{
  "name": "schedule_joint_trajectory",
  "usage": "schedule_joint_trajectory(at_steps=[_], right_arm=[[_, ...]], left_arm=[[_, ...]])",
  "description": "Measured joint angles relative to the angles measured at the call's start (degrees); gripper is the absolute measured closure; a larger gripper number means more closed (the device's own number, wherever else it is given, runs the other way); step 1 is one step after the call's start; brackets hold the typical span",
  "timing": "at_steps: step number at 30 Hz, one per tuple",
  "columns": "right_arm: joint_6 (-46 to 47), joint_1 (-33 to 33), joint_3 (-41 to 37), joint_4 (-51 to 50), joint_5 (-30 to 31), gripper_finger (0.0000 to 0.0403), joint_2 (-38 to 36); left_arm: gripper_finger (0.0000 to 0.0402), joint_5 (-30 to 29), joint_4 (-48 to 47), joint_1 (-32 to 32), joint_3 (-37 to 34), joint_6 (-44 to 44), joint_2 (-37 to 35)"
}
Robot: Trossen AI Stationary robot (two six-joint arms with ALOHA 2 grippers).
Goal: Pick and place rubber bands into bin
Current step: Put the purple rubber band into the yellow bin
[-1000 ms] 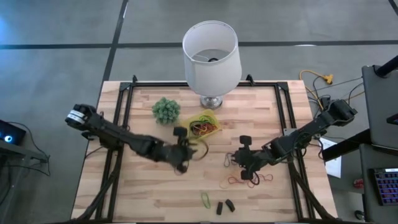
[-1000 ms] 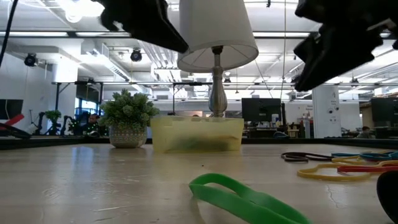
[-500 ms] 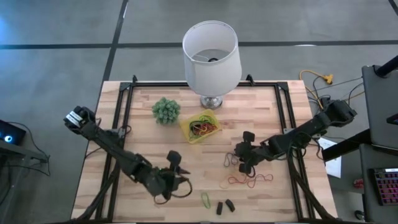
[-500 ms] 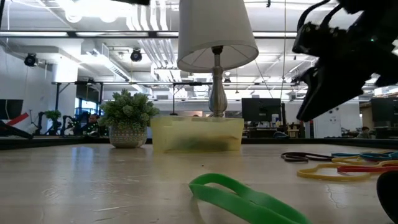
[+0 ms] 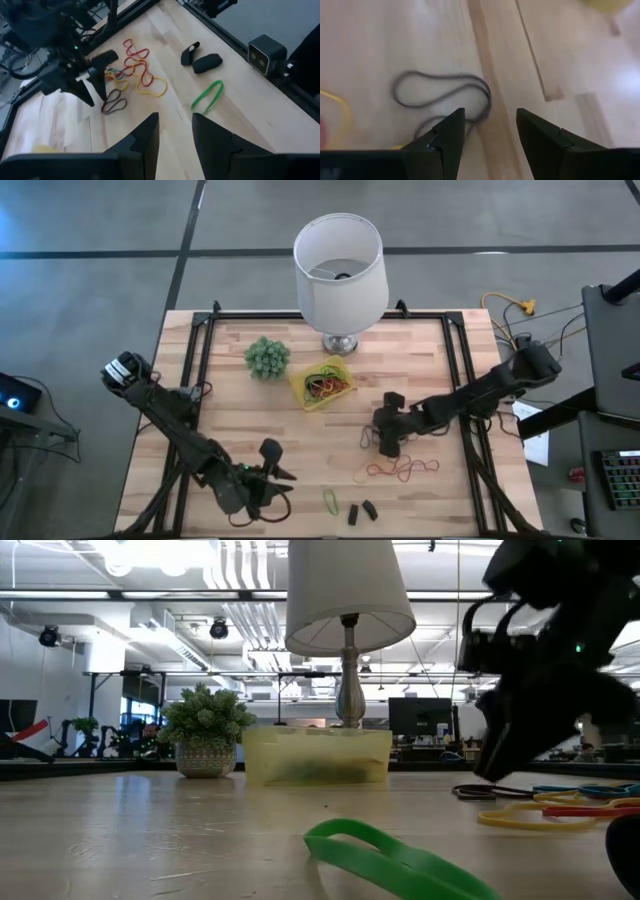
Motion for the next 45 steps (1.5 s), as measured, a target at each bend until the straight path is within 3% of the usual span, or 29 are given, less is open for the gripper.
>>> schedule_joint_trajectory(at_steps=[12, 27, 35, 45], right_arm=[[2.1, -0.9, 0.9, 2.0, 0.0, 0.0243, 6.1], [-0.4, 0.3, 0.8, 2.6, -2.7, 0.0389, 6.1], [-6.8, 0.6, 1.3, 2.9, -2.9, 0.0394, 2.6], [-20.5, 0.6, 7.5, 4.0, 0.4, 0.0394, -1.5]], left_arm=[[0.0301, -0.2, 0.0, 0.0, 0.3, -1.6, -0.1], [0.0301, -0.2, 0.0, 0.0, 0.5, -3.1, -0.2], [0.0301, -0.2, -0.4, 0.0, 0.3, -3.1, -0.2], [0.0301, -0.3, -0.4, 0.0, 0.3, -4.7, -0.2]])
